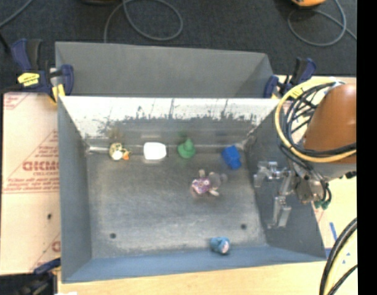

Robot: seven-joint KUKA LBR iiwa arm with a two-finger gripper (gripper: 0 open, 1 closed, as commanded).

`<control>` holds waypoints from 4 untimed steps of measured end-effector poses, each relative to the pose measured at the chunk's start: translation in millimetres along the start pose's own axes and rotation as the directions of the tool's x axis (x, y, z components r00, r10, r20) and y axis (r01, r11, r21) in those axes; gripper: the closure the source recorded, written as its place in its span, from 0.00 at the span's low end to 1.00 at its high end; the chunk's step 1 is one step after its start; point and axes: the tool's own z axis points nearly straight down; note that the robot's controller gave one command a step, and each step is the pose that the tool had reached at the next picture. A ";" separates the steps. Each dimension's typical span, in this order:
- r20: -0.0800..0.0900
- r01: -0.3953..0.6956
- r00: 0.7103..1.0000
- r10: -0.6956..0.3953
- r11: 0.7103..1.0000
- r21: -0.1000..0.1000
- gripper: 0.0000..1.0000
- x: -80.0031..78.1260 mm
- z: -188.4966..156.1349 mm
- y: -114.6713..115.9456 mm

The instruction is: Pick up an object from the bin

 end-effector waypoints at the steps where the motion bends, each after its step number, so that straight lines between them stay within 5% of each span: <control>1: 0.008 0.004 1.000 -0.004 1.000 0.002 0.00 -1.6 -4.6 0.6; 2: 0.015 -0.017 1.000 0.017 1.000 0.001 0.00 -62.0 66.0 35.3; 3: 0.003 -0.136 0.991 0.136 0.991 -0.001 0.00 -83.2 72.8 43.8; 4: 0.017 -0.049 0.999 0.048 0.999 0.002 0.00 -101.6 60.7 52.4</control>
Offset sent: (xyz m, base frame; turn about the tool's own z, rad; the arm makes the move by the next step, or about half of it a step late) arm 0.1052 0.0643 -0.1306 0.0318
